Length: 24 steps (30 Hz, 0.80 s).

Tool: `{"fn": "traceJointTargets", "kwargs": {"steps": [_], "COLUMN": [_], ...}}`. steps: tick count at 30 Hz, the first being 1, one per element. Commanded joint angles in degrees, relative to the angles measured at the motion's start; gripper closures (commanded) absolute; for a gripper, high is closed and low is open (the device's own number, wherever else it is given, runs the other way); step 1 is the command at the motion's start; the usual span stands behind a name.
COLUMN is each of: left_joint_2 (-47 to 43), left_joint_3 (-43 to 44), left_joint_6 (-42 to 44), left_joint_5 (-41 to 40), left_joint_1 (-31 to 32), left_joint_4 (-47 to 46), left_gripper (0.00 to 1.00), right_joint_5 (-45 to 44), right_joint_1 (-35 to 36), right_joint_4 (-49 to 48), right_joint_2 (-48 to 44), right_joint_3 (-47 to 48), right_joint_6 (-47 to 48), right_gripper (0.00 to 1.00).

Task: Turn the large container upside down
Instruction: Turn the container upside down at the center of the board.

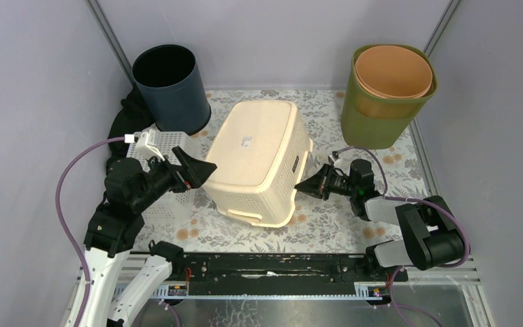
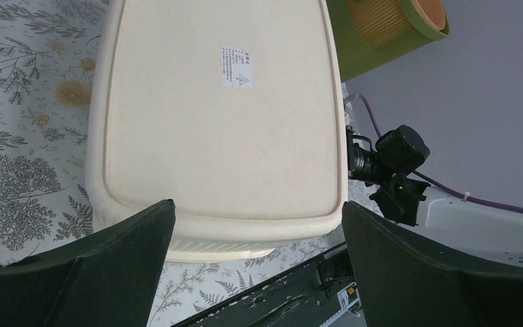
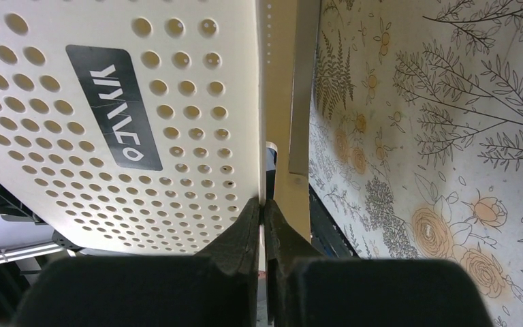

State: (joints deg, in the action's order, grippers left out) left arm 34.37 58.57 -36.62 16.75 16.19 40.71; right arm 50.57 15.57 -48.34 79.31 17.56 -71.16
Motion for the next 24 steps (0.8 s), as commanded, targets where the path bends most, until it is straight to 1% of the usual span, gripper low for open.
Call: {"fn": "traceJointTargets", "kwargs": {"steps": [1,24], "left_joint_2": [-0.3,-0.4], "left_joint_3": [-0.6,-1.1], "left_joint_6": [-0.6,-0.5], "left_joint_5": [1.3,1.2], "left_joint_1": [0.2,0.2], "left_joint_4": [-3.8,-3.8], "left_gripper": [0.0,0.0], "right_joint_5": [2.4,2.9], "right_joint_1": [-0.8,-1.9], "right_joint_4": [-4.0,-5.8], "right_joint_2": [-1.8,-0.6], "right_joint_3": [0.0,-1.9], "right_joint_6": [0.4,0.5], "right_gripper": [0.96,0.96]}}
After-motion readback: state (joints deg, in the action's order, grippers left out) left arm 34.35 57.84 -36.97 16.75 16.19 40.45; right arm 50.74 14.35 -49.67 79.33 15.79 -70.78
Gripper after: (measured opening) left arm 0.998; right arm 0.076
